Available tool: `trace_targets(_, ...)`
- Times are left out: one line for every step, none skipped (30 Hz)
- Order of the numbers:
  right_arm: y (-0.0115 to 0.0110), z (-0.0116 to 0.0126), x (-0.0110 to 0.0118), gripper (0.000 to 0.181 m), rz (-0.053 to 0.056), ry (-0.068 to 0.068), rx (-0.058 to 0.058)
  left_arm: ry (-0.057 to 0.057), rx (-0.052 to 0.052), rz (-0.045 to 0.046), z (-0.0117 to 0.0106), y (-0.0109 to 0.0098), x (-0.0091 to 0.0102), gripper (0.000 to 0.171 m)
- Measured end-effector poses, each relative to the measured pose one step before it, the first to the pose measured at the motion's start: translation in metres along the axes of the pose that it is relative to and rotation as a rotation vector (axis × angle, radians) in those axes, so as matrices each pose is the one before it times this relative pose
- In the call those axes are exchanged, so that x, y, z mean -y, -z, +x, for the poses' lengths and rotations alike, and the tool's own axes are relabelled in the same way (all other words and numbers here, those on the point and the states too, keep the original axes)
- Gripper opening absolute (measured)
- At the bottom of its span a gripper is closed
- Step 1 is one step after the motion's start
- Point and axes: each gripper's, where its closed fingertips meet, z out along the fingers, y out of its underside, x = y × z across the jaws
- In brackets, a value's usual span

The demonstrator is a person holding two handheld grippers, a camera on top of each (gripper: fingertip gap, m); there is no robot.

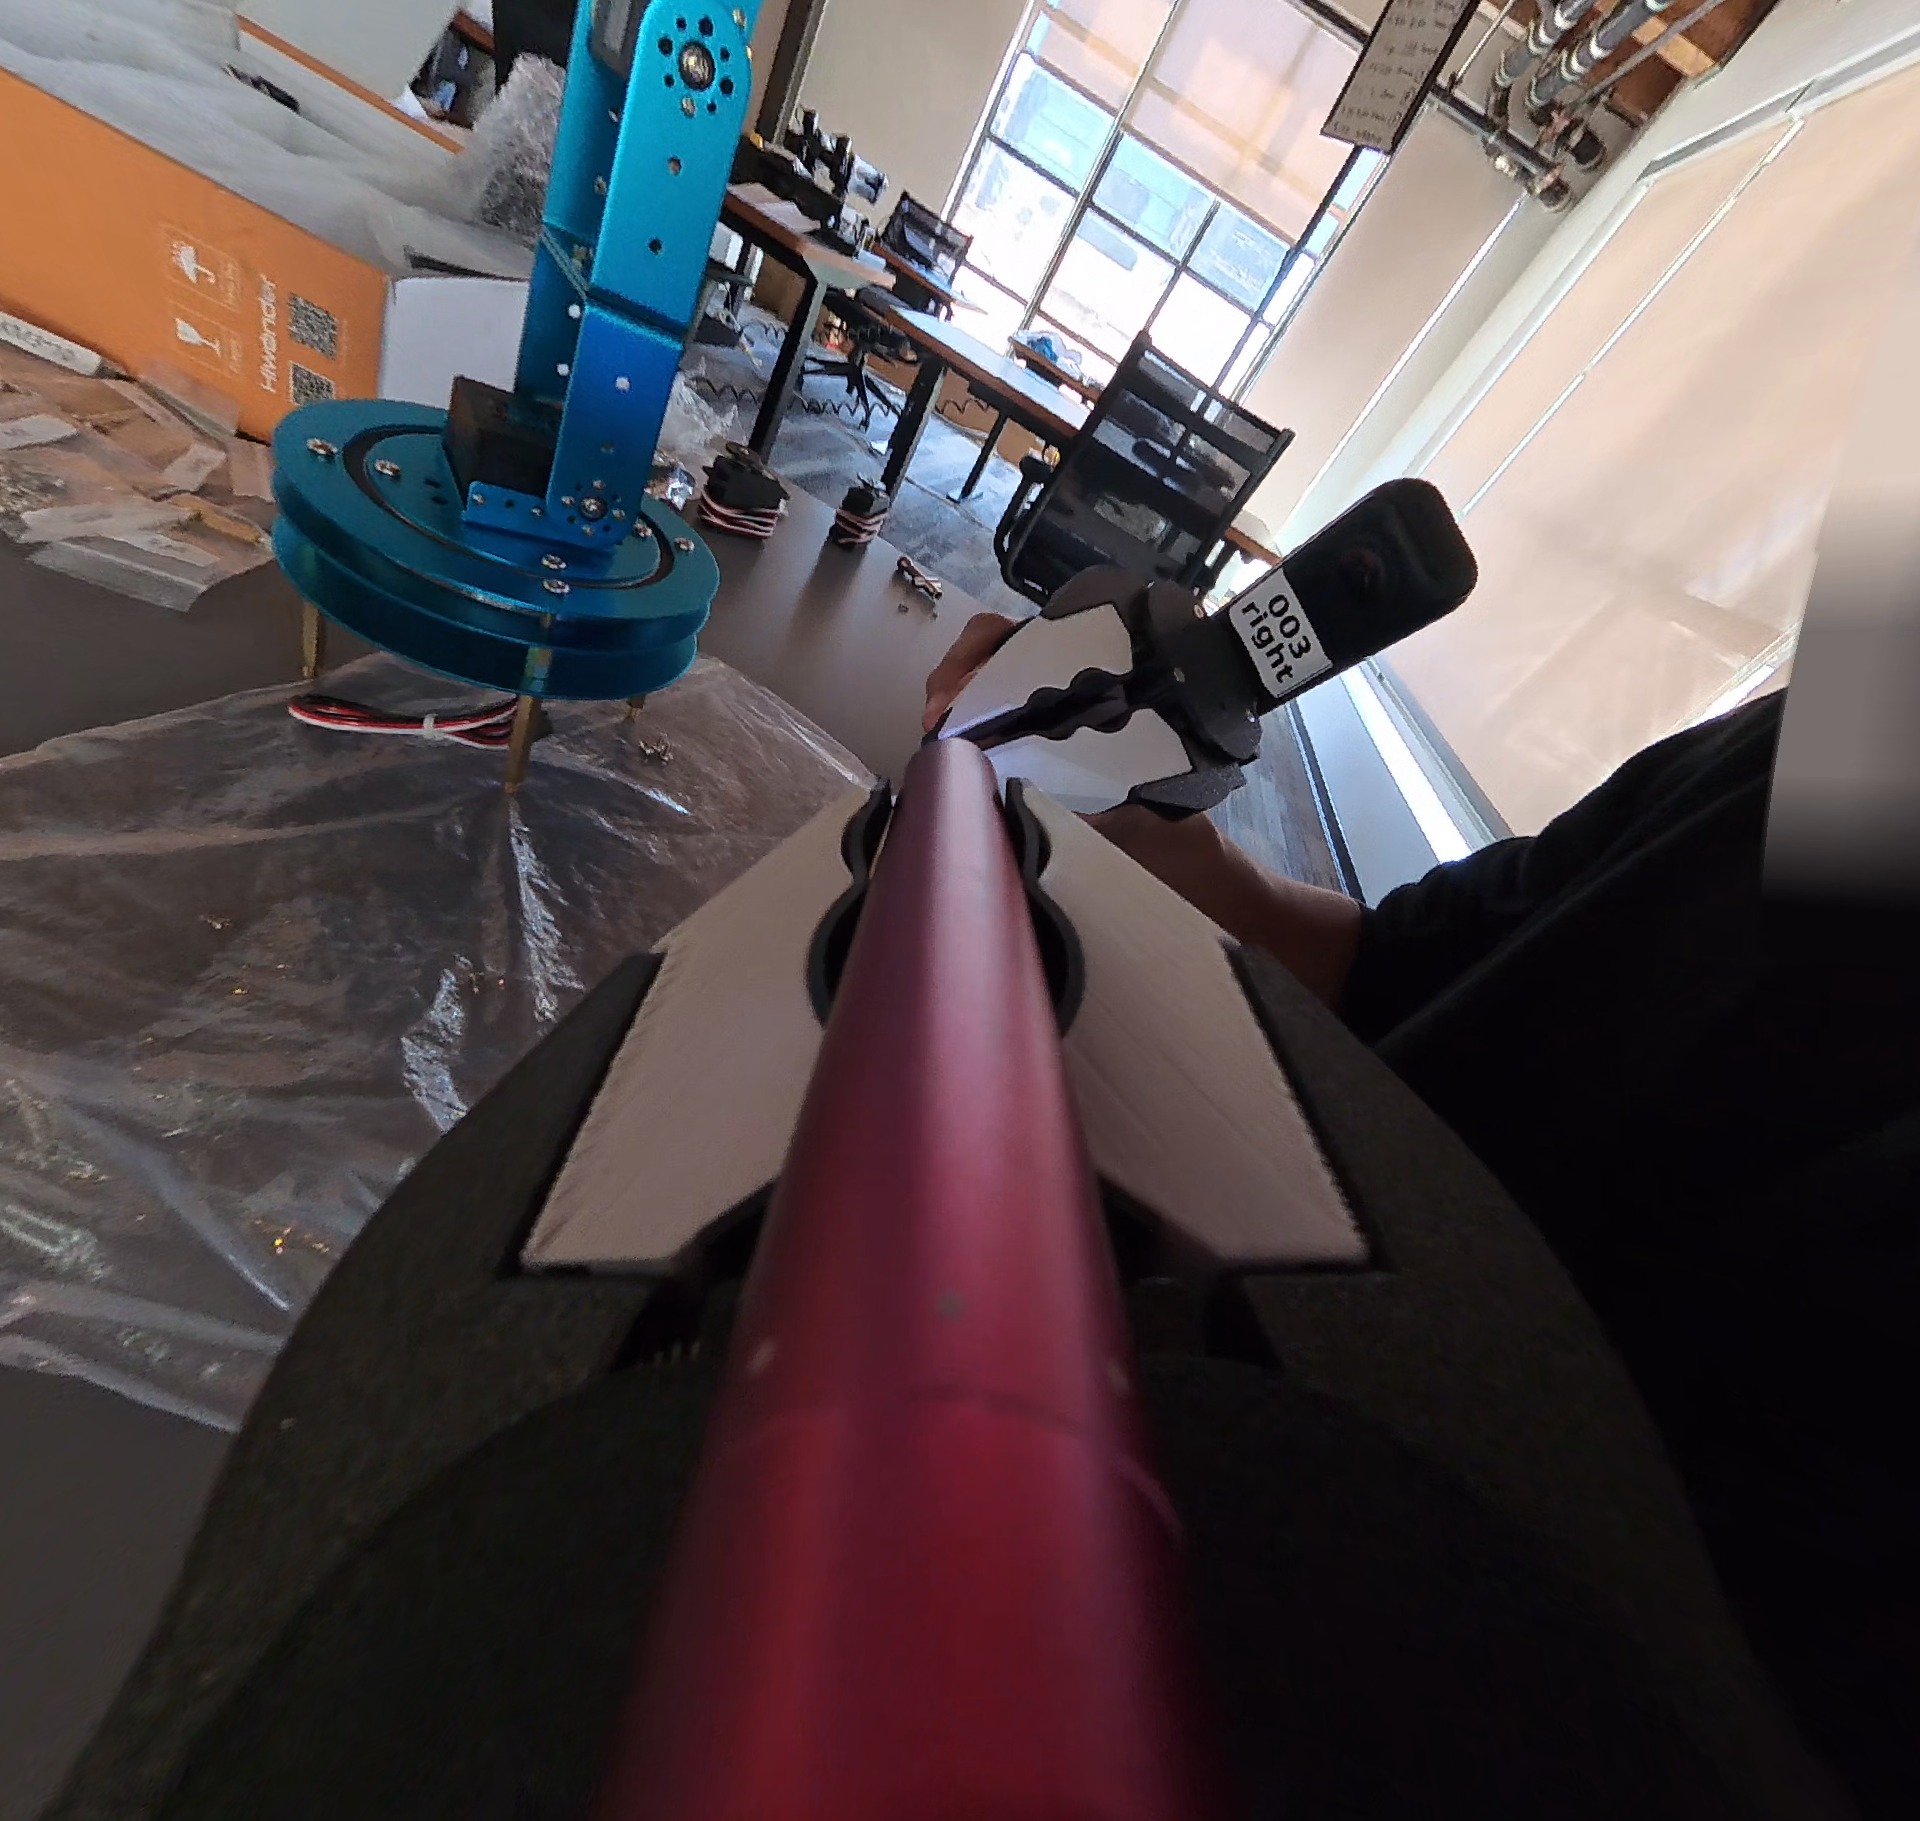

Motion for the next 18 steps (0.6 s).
trace_targets(0.00007,0.00027,0.00053,0.001,0.0005,-0.0089,0.0001,-0.0031,-0.0005,0.00582,0.00035,0.00032,0.00061,0.021)
trace_targets(0.00006,0.0006,0.00073,0.006,0.0024,-0.0097,-0.0017,-0.003,-0.0021,0.00353,0.00066,0.00029,0.0005,0.021)
trace_targets(0.00016,0.00152,0.00032,0.009,0.002,-0.01,-0.0062,-0.0036,0.0,0.00447,0.00042,0.00033,0.0008,0.021)
trace_targets(0.00037,0.00046,0.00009,0.013,0.0008,-0.0104,0.0022,-0.006,0.002,0.00506,0.00017,0.00038,0.00101,0.021)
trace_targets(0.0005,0.00087,-0.00021,0.015,-0.0006,-0.0121,0.0007,-0.0062,0.001,0.00538,0.00016,0.0004,0.00124,0.021)
trace_targets(0.00061,0.00136,-0.00022,0.016,-0.0003,-0.0114,-0.0014,-0.0051,0.0006,0.0068,0.00014,0.00021,0.00141,0.021)
trace_targets(0.00052,0.00144,-0.00026,0.016,0.0007,-0.0103,-0.0019,-0.0045,0.0017,0.00618,-0.00001,-0.00004,0.00136,0.021)
trace_targets(0.00068,0.00097,0.00019,0.016,0.0021,-0.0063,0.0005,-0.0063,0.0025,0.00459,-0.00021,-0.00025,0.00113,0.021)
trace_targets(0.00109,0.00189,0.00036,0.017,0.0026,-0.0048,-0.0058,-0.0115,0.0063,0.00671,-0.00057,-0.00046,0.00141,0.021)
trace_targets(0.00147,0.00233,0.00094,0.018,0.0039,-0.0102,-0.0033,-0.0215,0.011,0.01023,-0.0007,-0.00091,0.00225,0.021)
trace_targets(0.00228,0.00537,0.00168,0.018,0.0019,-0.0107,-0.0096,-0.0358,0.0157,0.01179,-0.00095,-0.00087,0.00348,0.021)
trace_targets(0.00345,0.0106,0.0035,0.021,0.0028,-0.0158,-0.0237,-0.0445,0.0201,0.01628,-0.00144,-0.00083,0.00537,0.021)
trace_targets(0.00435,0.01272,0.00649,0.024,0.0116,-0.0294,-0.0155,-0.0471,0.0189,0.0209,-0.00137,-0.00099,0.00711,0.021)
trace_targets(0.00405,0.01308,0.00817,0.027,0.0114,-0.0406,0.0025,-0.048,0.017,0.02465,-0.00162,-0.00124,0.00803,0.022)
trace_targets(0.00275,0.01554,0.00741,0.034,-0.0014,-0.043,-0.0004,-0.051,0.016,0.02849,-0.00178,-0.00184,0.00844,0.022)
trace_targets(0.00132,0.01877,0.00624,0.043,-0.0116,-0.0388,-0.0139,-0.0464,0.0188,0.029,-0.00278,-0.00229,0.00831,0.022)
trace_targets(-0.00023,0.01955,0.00521,0.049,-0.017,-0.0344,-0.0144,-0.0322,0.0237,0.02734,-0.004,-0.00298,0.00747,0.022)
trace_targets(-0.00138,0.0182,0.00486,0.056,-0.016,-0.0342,-0.0088,-0.0203,0.0173,0.02288,-0.0035,-0.00317,0.00649,0.022)
